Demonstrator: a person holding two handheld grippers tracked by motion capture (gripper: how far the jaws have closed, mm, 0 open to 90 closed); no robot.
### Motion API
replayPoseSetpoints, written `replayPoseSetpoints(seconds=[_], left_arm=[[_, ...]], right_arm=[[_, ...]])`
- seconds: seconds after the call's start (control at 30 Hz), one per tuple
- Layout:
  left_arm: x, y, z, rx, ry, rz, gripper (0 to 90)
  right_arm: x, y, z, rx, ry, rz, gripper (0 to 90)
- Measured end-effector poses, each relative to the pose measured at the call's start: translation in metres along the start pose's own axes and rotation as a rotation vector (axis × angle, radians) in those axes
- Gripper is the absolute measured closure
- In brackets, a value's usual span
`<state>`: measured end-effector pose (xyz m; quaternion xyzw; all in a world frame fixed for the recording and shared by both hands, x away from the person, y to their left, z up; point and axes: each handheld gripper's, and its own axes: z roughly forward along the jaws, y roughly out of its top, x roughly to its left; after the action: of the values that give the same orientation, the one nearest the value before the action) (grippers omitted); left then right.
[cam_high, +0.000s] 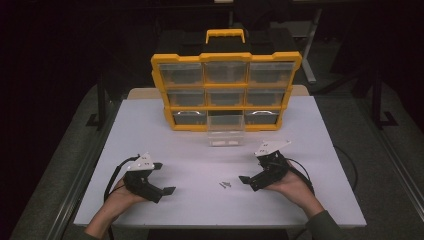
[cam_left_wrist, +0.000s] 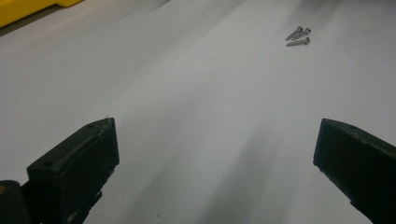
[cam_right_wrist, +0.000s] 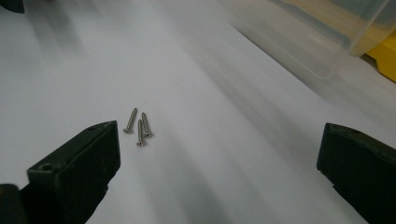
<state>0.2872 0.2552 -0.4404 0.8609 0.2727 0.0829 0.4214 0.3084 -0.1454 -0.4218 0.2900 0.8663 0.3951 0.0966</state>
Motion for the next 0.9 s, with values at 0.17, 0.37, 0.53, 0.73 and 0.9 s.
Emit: replayPoseSetpoints(seconds=[0.17, 0.37, 0.53, 0.73, 0.9], left_arm=[[0.000, 0.000, 0.000, -0.006, 0.006, -0.005, 0.0], [0.001, 0.000, -0.001, -0.003, 0.000, -0.005, 0.0], [0.002, 0.000, 0.000, -0.002, -0.007, -0.009, 0.0], [0.001, 0.000, 0.000, -0.011, -0.006, -0.013, 0.3], [0.001, 0.000, -0.001, -0.019, 0.000, -0.010, 0.2]], right_arm=[[0.001, 0.004, 0.006, 0.019, 0.007, -0.012, 0.0], [0.003, 0.010, 0.012, 0.037, 0.014, -0.021, 0.0], [0.004, 0.014, 0.016, 0.049, 0.016, -0.024, 0.0], [0.006, 0.019, 0.021, 0.060, 0.019, -0.028, 0.0], [0.006, 0.024, 0.025, 0.069, 0.024, -0.031, 0.0]])
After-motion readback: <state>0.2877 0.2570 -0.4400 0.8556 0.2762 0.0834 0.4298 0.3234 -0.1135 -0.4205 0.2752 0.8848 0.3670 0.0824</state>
